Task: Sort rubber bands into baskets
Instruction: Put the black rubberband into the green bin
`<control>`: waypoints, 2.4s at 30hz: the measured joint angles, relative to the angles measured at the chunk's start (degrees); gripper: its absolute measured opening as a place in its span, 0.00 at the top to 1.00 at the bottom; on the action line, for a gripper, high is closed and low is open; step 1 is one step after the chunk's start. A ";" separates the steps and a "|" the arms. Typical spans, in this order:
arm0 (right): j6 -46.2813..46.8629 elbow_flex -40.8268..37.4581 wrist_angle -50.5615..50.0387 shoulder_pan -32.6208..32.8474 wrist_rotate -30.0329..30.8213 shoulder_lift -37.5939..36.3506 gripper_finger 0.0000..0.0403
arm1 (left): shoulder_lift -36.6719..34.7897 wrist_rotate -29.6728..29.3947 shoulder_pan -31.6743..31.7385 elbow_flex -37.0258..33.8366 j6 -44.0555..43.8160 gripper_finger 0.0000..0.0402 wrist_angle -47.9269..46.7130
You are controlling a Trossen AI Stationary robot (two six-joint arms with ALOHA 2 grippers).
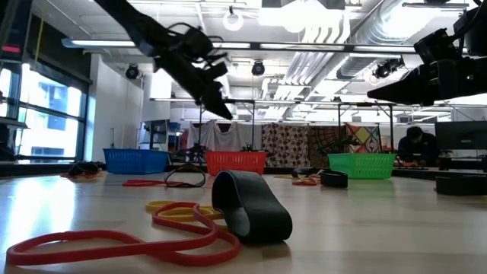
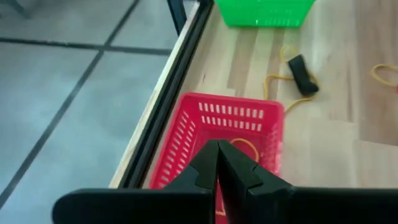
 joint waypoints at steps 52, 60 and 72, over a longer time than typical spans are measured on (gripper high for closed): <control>0.00 -0.02 0.00 -0.02 -0.09 0.00 1.00 | -21.50 -1.52 -20.21 -44.79 -12.84 1.00 44.38; 0.00 0.00 0.02 -0.02 -0.07 0.00 1.00 | -21.50 1.54 -20.19 -44.79 -11.95 1.00 44.45; 1.43 0.00 0.21 0.00 -0.95 -0.02 1.00 | -21.50 2.86 -20.19 -44.75 -11.38 1.00 45.71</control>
